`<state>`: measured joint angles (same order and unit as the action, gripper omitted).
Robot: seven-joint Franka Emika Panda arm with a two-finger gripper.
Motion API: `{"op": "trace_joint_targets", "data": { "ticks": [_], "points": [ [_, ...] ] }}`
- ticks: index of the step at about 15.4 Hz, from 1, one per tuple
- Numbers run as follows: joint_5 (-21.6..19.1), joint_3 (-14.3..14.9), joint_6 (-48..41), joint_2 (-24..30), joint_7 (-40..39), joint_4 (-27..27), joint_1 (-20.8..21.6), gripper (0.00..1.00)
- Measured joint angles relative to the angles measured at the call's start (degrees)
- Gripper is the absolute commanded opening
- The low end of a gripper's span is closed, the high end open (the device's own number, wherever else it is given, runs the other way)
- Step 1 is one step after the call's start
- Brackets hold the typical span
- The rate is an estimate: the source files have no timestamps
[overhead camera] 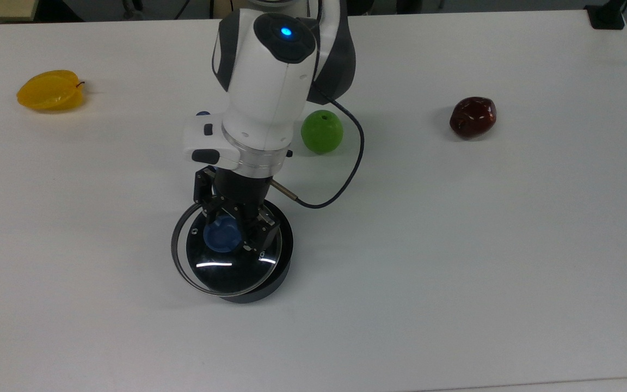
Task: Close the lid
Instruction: 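Lower the lid onto the saucepan rim and align it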
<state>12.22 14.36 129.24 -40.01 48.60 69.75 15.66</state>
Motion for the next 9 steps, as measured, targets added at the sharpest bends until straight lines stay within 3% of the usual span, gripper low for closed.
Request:
{"op": "trace_joint_targets", "data": {
  "ticks": [9],
  "points": [
    [2.73,-1.45,0.0,-0.15,4.16,1.18,1.1,0.38]
  ]
}}
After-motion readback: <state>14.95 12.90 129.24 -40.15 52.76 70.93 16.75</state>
